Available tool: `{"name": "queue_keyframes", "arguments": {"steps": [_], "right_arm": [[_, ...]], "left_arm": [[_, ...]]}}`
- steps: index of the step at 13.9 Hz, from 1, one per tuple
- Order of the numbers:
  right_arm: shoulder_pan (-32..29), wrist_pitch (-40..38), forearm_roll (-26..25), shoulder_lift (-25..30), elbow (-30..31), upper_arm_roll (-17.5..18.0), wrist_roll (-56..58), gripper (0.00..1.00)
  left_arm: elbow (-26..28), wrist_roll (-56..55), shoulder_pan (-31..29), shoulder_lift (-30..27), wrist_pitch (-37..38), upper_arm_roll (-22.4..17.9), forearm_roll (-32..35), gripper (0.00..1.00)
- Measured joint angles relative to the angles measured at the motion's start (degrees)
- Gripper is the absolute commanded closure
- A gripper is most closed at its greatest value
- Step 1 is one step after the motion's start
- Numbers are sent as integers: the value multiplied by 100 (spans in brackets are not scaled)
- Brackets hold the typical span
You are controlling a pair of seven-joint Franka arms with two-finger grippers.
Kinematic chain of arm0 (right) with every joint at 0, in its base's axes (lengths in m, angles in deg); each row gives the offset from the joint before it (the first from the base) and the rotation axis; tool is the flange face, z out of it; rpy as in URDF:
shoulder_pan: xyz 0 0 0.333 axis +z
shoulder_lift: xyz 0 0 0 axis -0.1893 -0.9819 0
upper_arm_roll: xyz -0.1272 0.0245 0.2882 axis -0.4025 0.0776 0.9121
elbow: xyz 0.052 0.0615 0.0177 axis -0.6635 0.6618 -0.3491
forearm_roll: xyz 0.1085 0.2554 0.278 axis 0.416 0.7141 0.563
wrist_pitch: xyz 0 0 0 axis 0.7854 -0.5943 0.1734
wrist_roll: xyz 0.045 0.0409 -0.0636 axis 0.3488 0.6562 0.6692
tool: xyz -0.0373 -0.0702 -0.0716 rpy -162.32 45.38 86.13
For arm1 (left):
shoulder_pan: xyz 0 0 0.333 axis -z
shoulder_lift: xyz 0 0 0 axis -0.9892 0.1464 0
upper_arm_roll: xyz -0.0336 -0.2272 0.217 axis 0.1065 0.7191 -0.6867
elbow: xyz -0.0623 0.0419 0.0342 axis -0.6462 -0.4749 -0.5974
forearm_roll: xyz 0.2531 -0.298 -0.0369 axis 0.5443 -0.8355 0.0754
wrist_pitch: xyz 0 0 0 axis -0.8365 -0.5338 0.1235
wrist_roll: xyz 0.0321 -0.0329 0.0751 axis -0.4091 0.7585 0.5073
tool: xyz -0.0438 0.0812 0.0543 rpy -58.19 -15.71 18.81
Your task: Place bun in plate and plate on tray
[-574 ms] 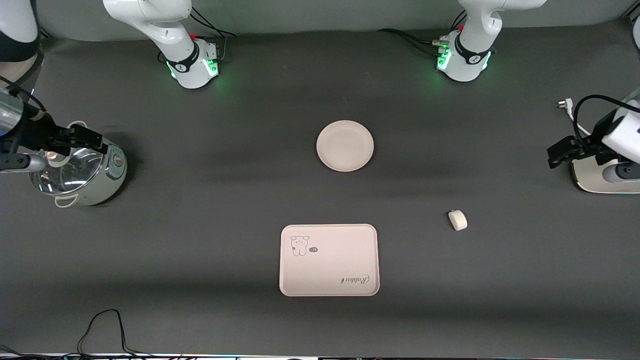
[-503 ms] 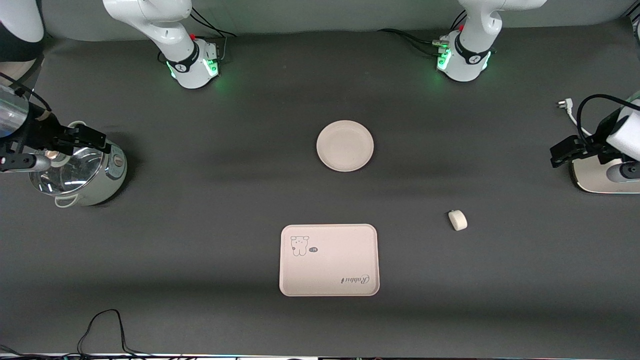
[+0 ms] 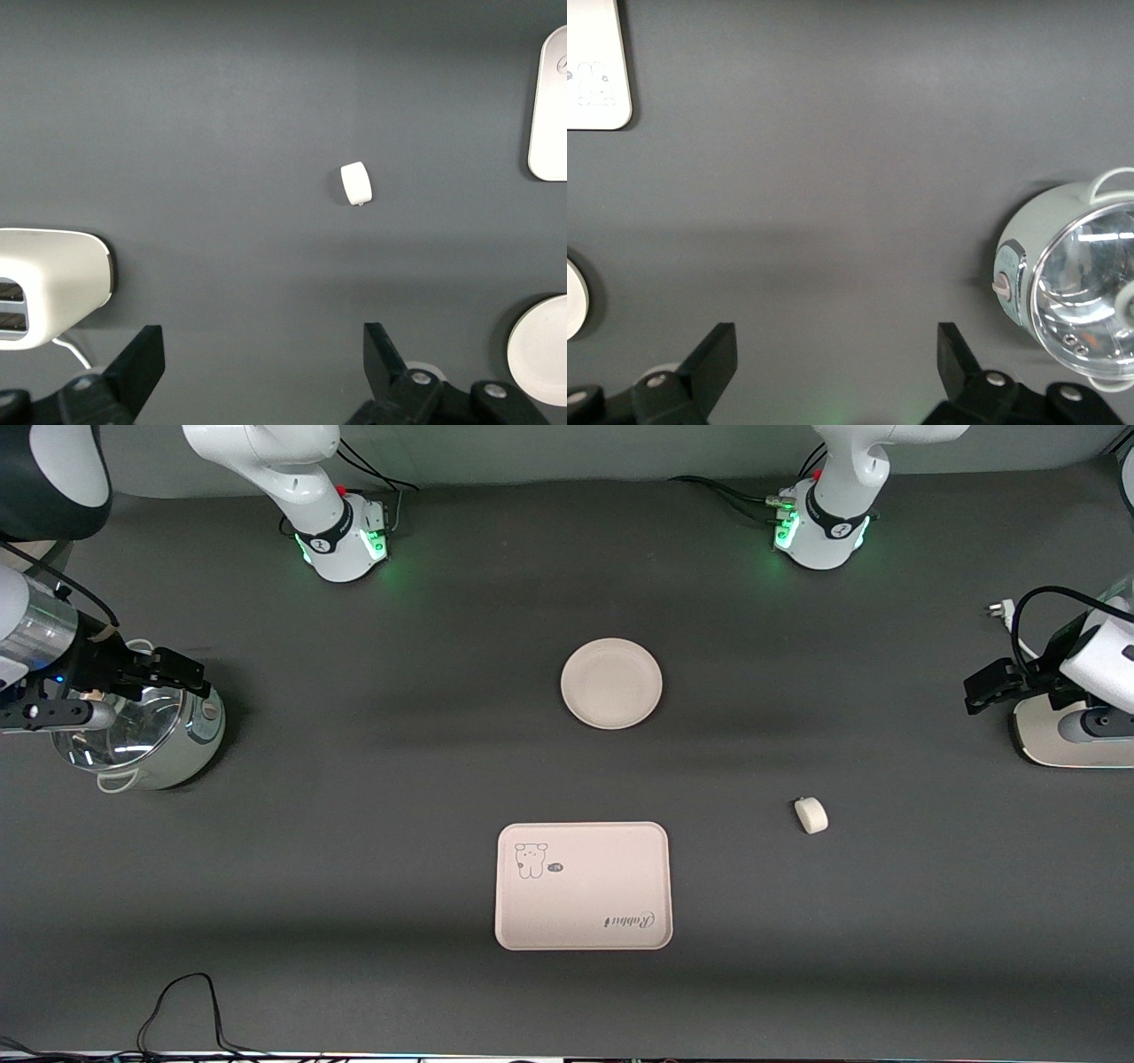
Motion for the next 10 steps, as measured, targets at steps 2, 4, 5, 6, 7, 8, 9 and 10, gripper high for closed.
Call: {"name": "queue_keyframes", "arguments": {"steps": [2,4,5,6,7,8,9,10], "right_arm": [[0,19,-12,1,18,76,-9,0],[-1,34,-15,5,17,101,-9,0],[-4,26,-15,4,20,128,-9,0],[-6,6,-15,2,36,177,-9,0],[-6,-2,-16,-1,65,228,-9,0],[-6,-4,-16,-10,90,263,-10,0],[-6,-3,-18,-27,94,278,-10,0],[-11,-3,-19,-39,93,279,-10,0]], "left_arm": [[-25,0,11,0,111,1,-1,0],[-38,0,16,8,115,1,-4,0],[-38,0,18,31,115,1,-8,0],[-37,0,21,79,113,2,-17,0],[-33,0,26,150,113,4,-46,0],[-20,0,30,235,104,5,-97,0],[20,0,34,324,49,7,-147,0],[102,0,45,429,-104,8,-168,0]]}}
